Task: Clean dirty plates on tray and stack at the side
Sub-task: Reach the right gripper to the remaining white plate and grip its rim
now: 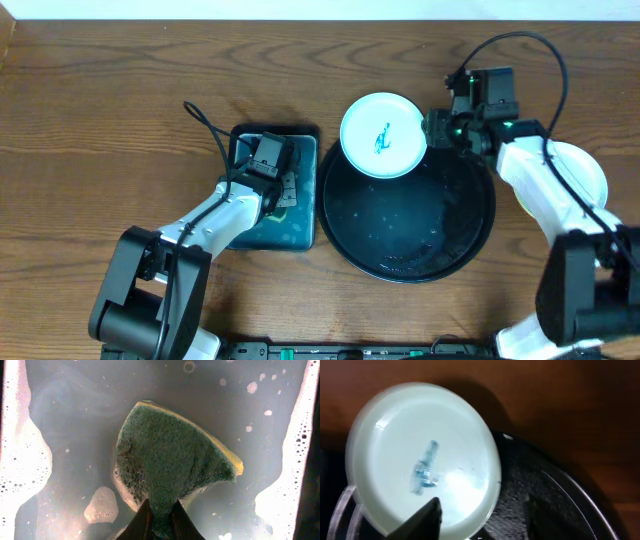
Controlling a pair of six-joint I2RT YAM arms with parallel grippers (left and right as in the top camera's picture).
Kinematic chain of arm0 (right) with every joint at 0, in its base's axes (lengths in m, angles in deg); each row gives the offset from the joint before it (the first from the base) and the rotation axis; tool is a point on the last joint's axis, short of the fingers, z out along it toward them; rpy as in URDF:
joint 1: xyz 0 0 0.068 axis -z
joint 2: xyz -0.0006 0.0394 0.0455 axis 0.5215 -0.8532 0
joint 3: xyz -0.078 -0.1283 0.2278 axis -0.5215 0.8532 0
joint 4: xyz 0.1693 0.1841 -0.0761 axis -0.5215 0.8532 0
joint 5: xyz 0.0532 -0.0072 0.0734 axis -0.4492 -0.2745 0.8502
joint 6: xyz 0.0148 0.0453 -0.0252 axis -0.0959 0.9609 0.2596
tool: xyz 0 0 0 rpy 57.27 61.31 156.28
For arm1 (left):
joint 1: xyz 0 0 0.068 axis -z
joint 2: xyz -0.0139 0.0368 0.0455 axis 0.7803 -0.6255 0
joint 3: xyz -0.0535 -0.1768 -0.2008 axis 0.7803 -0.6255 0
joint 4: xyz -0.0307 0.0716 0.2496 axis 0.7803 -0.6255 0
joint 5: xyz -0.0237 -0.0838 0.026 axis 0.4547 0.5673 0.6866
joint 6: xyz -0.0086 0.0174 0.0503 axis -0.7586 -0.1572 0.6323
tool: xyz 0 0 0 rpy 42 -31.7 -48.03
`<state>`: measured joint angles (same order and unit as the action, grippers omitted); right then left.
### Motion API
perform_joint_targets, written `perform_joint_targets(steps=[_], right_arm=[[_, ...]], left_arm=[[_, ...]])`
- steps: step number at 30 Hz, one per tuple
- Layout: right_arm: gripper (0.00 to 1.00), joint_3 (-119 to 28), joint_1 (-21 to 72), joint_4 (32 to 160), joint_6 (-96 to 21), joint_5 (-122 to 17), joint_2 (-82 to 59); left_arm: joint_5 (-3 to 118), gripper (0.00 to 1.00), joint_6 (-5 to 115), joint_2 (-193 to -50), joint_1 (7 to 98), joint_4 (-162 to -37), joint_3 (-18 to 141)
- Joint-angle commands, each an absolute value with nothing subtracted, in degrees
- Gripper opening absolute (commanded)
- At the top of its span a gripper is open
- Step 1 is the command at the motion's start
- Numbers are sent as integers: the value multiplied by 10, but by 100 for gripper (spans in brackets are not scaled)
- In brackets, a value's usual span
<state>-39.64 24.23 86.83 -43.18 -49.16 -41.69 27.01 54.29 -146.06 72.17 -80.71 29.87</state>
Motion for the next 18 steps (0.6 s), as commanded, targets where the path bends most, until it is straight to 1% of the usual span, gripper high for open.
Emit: perform_joint_targets(steps=[1,3,7,9,12,16,18], right_arm=[[45,-404,236,859,-413,-499,-454],[43,-404,235,851,-412,-500,-473],[44,-404,229,834,-397,-499,-506],[41,-404,226,831,-397,-499,-517],[33,-404,220,830,-389,-508,-535],[12,-404,217,835,-383,-521,-543],[9,-404,217,841,-383,-520,-543]], left_arm=[[276,8,544,-1491,722,-816,287],[276,8,544,-1491,722,-816,287],[276,8,544,-1491,722,-816,287],[276,7,544,-1491,722,-816,287],[276,7,544,-1491,722,-816,287],[276,7,544,-1491,722,-817,287],[276,7,544,-1491,722,-817,287]])
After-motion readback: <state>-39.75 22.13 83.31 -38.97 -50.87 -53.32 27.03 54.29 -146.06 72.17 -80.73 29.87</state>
